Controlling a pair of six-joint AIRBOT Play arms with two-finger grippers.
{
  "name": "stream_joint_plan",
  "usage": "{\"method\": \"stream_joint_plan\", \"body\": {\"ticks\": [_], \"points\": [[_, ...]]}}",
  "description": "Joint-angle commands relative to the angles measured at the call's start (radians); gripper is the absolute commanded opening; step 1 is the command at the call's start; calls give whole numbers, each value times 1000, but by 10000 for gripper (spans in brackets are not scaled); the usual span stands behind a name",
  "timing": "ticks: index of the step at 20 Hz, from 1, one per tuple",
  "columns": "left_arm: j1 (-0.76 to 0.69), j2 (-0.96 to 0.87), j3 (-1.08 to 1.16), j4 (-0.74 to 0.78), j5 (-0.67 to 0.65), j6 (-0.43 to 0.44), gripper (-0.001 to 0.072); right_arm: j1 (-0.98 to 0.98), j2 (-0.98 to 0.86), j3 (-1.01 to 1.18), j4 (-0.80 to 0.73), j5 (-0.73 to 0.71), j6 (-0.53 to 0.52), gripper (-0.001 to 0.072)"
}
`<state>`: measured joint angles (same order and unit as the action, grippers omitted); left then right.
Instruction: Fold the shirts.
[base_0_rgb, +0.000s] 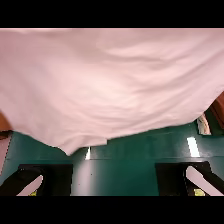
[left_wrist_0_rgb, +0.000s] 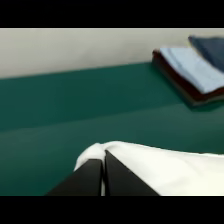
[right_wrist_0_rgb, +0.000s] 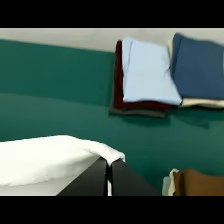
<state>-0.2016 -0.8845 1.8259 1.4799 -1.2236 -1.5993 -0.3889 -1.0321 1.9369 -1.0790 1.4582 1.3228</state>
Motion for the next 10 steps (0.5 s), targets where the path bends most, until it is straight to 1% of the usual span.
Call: {"method": "stream_joint_plan", "body": {"ticks": [1, 2, 4, 8, 10], "points": [[7, -102, -253, 68, 60, -53, 19, 109, -145, -142, -61, 15, 17, 12], [31, -158, -307, 37, 89, -72, 19, 136, -203, -188, -101, 19, 40, 12], [101, -282, -373, -66, 150, -74, 19, 162, -317, -266, -126, 16, 47, 12], [190, -537, -382, -317, 222, 74, 19, 183, -523, -310, -116, -70, 46, 12], [201, -621, -382, -381, 249, 138, 19, 183, -590, -310, -61, -141, 46, 13]]}}
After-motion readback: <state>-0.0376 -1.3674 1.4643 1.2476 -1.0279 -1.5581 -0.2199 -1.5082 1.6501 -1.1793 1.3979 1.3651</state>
